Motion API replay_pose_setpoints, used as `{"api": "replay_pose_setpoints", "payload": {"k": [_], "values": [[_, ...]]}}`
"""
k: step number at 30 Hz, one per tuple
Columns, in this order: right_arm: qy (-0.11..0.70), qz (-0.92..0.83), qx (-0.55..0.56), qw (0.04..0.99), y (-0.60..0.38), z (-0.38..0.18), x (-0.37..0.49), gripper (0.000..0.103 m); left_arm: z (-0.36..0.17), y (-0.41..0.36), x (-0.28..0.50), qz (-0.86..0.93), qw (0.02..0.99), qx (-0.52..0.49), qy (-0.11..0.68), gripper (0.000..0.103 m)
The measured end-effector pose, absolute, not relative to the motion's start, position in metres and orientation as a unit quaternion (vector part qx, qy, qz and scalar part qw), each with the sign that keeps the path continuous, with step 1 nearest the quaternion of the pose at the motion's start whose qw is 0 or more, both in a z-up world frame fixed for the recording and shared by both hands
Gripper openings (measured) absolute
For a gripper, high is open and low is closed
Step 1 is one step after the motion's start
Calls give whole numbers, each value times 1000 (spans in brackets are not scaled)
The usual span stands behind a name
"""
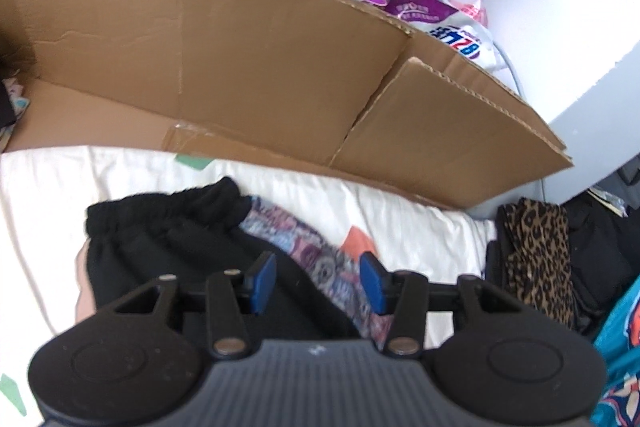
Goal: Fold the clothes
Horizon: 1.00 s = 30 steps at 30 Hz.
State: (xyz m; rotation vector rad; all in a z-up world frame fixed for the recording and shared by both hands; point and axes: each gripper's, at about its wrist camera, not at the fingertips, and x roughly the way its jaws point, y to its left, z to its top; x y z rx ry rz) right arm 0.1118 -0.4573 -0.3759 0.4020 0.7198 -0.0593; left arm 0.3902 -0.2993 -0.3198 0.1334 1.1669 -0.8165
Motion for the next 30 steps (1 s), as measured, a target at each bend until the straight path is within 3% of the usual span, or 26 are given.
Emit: {"api": "replay_pose_setpoints", "payload": {"k": [13,30], "values": [[365,-15,186,912,-462,-395,153,29,-380,-325,395,-352,758,60,546,48],[402,25,181,897,-452,-420,201,28,-413,-295,397,-303,754,57,581,45]]}}
